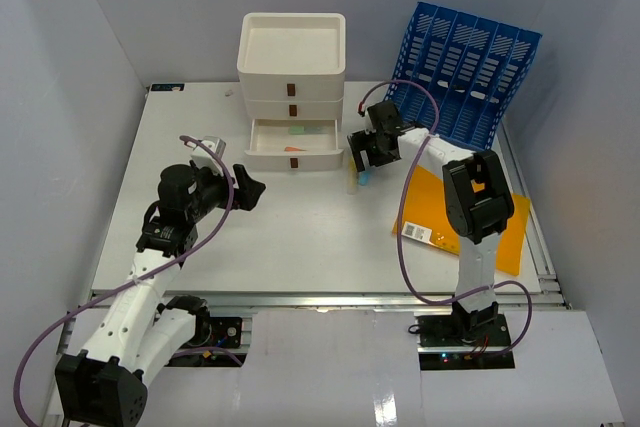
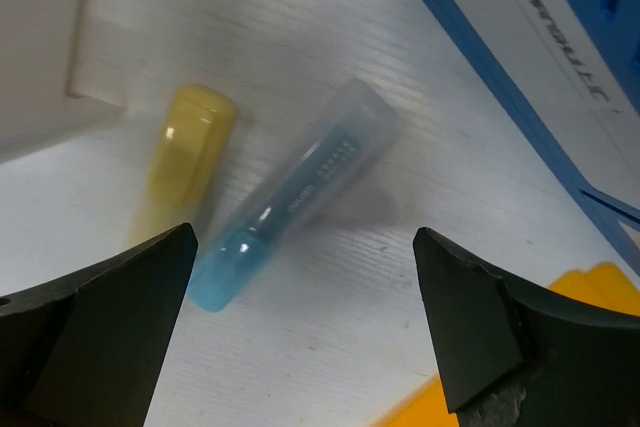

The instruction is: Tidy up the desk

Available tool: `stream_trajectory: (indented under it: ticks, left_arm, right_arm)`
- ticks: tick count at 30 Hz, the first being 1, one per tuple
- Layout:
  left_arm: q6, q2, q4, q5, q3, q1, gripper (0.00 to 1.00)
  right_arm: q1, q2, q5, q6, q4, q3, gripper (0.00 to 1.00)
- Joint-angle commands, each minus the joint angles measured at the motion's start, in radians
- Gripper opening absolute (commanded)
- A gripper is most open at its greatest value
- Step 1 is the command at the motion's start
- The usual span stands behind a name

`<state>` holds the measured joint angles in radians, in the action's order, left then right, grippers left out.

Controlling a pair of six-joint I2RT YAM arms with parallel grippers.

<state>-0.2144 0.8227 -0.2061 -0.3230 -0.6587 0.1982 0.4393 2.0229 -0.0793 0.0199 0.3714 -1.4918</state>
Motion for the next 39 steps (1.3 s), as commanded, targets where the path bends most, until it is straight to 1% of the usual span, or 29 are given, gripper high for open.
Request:
stream_trajectory:
  ticks: [1, 3, 4, 6, 13, 15, 17, 20, 23, 25, 27, 28, 30, 32, 34, 35, 37, 38, 39]
  left_arm:
    - [0.019, -0.010, -0.009, 0.018, -0.001, -0.005, 0.98]
    - [0.018, -0.016, -0.009, 0.025, 0.001, -0.005, 0.98]
    - [0.018, -0.017, -0.009, 0.028, 0.002, -0.005, 0.98]
    - [0.019, -0.016, -0.010, 0.032, 0.002, -0.008, 0.98]
    - [0.020, -0.004, -0.010, 0.037, 0.001, -0.006, 0.98]
    - [0.020, -0.005, -0.010, 0.040, 0.001, -0.006, 0.98]
    - [0.021, -0.005, -0.010, 0.040, 0.001, -0.006, 0.98]
    - [0.020, -0.005, -0.009, 0.036, -0.001, -0.006, 0.98]
    - [0.023, -0.008, -0.009, 0.036, 0.001, -0.006, 0.98]
    - [0.021, -0.011, -0.009, 0.036, 0.001, -0.006, 0.98]
    - [0.023, -0.015, -0.010, 0.037, 0.001, -0.006, 0.98]
    - [0.022, -0.017, -0.010, 0.038, 0.001, -0.006, 0.98]
    - [0.021, -0.021, -0.009, 0.038, 0.002, -0.006, 0.98]
    - [0.018, -0.026, -0.007, 0.035, 0.004, -0.006, 0.98]
    - [0.019, -0.027, -0.003, 0.028, 0.004, -0.005, 0.98]
    - [0.019, -0.025, -0.003, 0.026, 0.004, -0.006, 0.98]
    - [0.018, -0.021, -0.001, 0.019, 0.004, -0.006, 0.98]
    - [0.018, -0.020, -0.001, 0.019, 0.004, -0.006, 0.98]
    - [0.021, -0.022, -0.001, 0.019, 0.004, -0.006, 0.98]
  right_arm:
    - [-0.008, 0.024, -0.111, 0.085, -0.036, -0.007, 0.96]
    - [-0.008, 0.040, -0.116, 0.096, -0.036, -0.025, 0.99]
    - [-0.008, 0.046, -0.111, 0.100, -0.036, -0.032, 0.97]
    - [-0.008, 0.055, -0.092, 0.104, -0.035, -0.039, 0.89]
    - [-0.008, 0.086, -0.068, 0.115, -0.038, -0.031, 0.75]
    - [-0.010, 0.082, -0.069, 0.114, -0.044, -0.010, 0.70]
    - [-0.013, 0.070, -0.057, 0.111, -0.052, 0.014, 0.63]
    - [-0.020, 0.053, -0.034, 0.101, -0.066, 0.048, 0.50]
    - [-0.029, 0.029, -0.022, 0.086, -0.082, 0.079, 0.32]
    - [-0.032, 0.007, -0.015, 0.072, -0.088, 0.098, 0.25]
    - [-0.031, -0.020, -0.015, 0.038, -0.105, 0.111, 0.18]
    - [-0.028, -0.040, -0.013, 0.012, -0.121, 0.123, 0.16]
    - [-0.013, -0.106, 0.002, -0.078, -0.173, 0.164, 0.14]
    - [0.005, -0.206, 0.013, -0.150, -0.223, 0.219, 0.13]
    - [0.028, -0.275, 0.062, -0.251, -0.270, 0.234, 0.13]
    - [0.045, -0.305, 0.094, -0.283, -0.282, 0.232, 0.12]
    - [0.079, -0.338, 0.140, -0.412, -0.281, 0.197, 0.12]
    - [0.098, -0.343, 0.141, -0.450, -0.274, 0.174, 0.12]
    - [0.124, -0.328, 0.151, -0.522, -0.239, 0.128, 0.12]
